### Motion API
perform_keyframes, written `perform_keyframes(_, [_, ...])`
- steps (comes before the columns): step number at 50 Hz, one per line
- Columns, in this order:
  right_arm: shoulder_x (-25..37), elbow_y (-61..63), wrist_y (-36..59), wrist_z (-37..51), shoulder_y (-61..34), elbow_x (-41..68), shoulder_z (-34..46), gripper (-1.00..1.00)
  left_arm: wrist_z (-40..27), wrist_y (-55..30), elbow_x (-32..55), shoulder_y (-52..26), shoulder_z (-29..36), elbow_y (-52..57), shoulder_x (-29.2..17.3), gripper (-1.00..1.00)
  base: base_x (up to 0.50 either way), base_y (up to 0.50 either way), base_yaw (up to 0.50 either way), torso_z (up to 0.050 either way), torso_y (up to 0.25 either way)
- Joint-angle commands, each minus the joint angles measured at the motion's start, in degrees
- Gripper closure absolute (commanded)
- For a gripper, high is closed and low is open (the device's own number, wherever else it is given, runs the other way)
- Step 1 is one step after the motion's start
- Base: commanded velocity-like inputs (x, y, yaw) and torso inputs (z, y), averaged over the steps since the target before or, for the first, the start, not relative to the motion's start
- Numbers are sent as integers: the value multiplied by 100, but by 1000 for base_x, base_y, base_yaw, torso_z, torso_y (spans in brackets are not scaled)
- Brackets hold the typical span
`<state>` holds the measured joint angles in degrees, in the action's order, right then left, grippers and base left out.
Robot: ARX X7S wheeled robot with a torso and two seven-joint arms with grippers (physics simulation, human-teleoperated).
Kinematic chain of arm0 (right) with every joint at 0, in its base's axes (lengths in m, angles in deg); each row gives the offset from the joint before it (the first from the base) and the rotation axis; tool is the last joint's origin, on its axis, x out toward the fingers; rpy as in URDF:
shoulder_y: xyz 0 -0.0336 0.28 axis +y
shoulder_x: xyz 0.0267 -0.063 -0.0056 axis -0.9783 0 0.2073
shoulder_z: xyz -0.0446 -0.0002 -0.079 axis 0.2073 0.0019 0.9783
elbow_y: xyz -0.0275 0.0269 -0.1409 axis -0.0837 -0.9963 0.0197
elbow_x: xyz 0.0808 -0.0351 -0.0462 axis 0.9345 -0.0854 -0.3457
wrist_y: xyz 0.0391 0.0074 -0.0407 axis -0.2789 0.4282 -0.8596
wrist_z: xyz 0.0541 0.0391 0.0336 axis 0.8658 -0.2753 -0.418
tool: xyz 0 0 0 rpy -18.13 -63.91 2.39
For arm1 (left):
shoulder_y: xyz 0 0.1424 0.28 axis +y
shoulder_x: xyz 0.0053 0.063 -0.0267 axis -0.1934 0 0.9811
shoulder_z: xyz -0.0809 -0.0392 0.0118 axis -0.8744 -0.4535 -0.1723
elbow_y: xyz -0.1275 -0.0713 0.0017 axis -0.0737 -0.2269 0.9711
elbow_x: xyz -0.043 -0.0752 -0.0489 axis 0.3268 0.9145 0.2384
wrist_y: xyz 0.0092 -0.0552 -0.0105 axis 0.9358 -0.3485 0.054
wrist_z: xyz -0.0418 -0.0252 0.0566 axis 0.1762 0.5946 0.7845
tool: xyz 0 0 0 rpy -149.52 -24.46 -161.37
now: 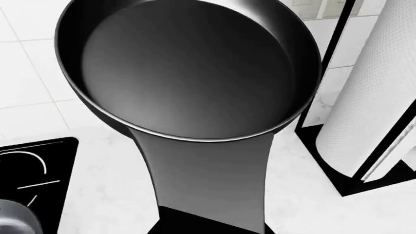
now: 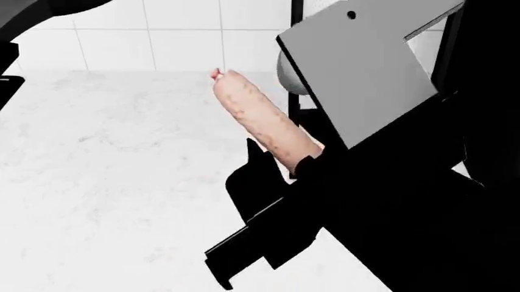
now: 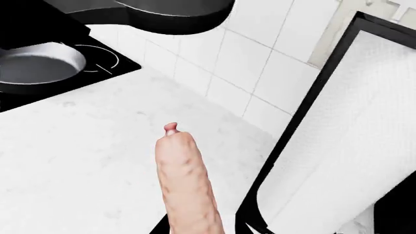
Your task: Place both pans onto different burners. Then place the broccoli and the sausage on different pans.
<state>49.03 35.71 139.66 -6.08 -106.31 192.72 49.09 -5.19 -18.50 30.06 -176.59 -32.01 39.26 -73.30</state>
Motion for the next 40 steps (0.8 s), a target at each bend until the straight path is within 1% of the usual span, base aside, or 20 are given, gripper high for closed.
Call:
perform_keyframes(1, [165,104,-571,274,-222,-199,-602,100,-304,580,867,355,-443,210,-153,100,0,0,0,0,0])
perform_keyframes(5, [238,124,-730,292,-197,-238,-735,100,-441,827,1139,582,-535,398,-320,100,0,0,0,0,0])
perform_keyframes(6, [256,122,-718,287,-201,-242,-738,100,-425,836,1051,614,-558,480,-357,100,0,0,0,0,0])
perform_keyframes(10, [365,152,-849,258,-160,-334,-896,100,-496,1023,1207,880,-602,663,-483,100,0,0,0,0,3])
perform_keyframes(19, [401,169,-876,305,-225,-320,-927,100,-657,1221,1514,947,-680,863,-614,100,-41,0,0,0,1])
perform_keyframes(31, [455,302,-996,269,-37,-359,-975,100,-717,1267,1569,929,-721,984,-730,100,-483,1,0,0,0])
perform_keyframes(40, [512,368,-1042,220,46,-386,-1020,100,-724,1242,1536,856,-709,961,-735,100,-500,1,0,0,0])
